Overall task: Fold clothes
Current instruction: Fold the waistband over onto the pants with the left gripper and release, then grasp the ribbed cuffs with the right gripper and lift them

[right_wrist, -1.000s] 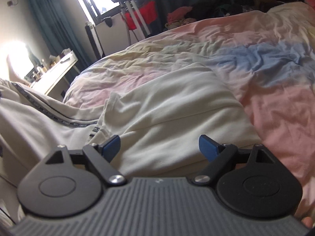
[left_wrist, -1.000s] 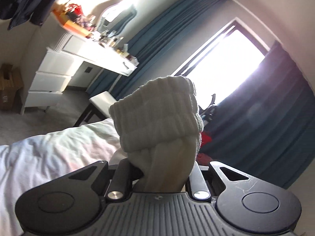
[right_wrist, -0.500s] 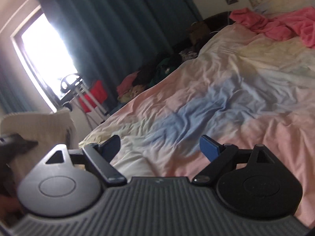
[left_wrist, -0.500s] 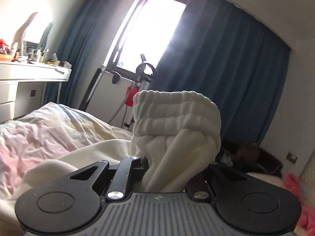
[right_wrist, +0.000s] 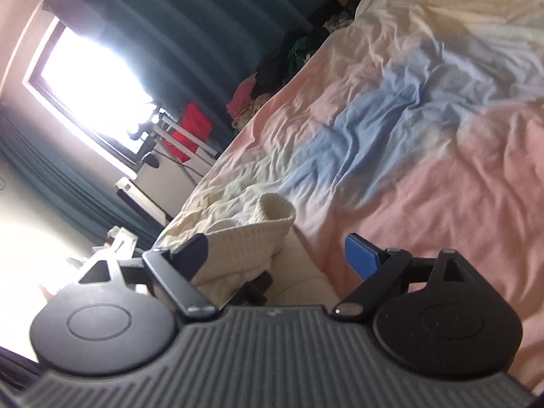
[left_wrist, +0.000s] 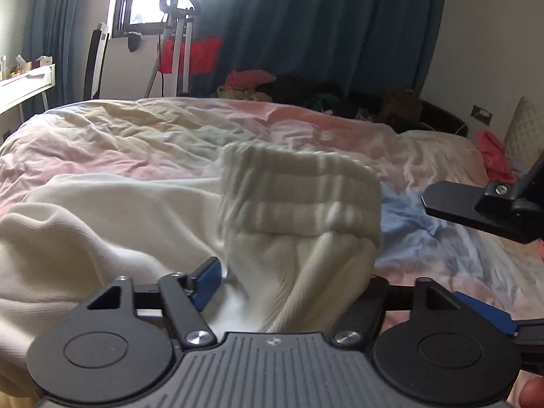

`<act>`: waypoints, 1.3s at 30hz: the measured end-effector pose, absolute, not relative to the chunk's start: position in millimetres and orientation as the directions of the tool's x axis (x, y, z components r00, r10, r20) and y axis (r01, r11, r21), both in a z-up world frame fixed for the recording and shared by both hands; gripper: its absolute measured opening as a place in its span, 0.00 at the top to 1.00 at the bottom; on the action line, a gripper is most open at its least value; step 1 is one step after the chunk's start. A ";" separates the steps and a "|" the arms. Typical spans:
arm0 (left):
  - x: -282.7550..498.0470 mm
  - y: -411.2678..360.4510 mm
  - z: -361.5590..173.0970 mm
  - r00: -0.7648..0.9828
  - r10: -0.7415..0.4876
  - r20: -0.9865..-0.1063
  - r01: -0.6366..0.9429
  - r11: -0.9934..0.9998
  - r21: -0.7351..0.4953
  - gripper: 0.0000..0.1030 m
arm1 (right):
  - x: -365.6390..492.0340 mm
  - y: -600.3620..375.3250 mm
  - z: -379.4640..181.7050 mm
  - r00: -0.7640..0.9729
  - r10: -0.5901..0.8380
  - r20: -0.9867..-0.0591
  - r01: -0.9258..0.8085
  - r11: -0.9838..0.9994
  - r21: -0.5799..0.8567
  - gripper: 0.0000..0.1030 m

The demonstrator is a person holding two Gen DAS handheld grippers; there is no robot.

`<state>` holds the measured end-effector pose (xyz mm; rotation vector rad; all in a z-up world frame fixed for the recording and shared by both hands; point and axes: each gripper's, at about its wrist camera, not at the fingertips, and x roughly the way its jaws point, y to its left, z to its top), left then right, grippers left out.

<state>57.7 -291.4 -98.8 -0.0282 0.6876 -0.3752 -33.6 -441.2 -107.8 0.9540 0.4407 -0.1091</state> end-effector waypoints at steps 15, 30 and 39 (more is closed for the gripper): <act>2.4 -104.9 -33.2 0.777 -0.304 -0.551 0.308 0.947 -0.088 0.01 | -32.9 -408.9 -79.7 0.903 0.181 -0.390 0.156 0.708 0.688 0.13; 48.9 -48.8 -81.8 0.765 -0.218 -0.605 0.176 0.976 -0.129 0.03 | 97.5 -400.2 -92.6 0.769 0.188 -0.610 0.119 0.897 0.426 0.66; 56.4 -41.9 -95.6 0.731 -0.217 -0.647 0.131 0.975 -0.179 0.03 | 98.5 -381.5 -79.9 0.829 0.217 -0.515 0.034 0.901 0.433 0.89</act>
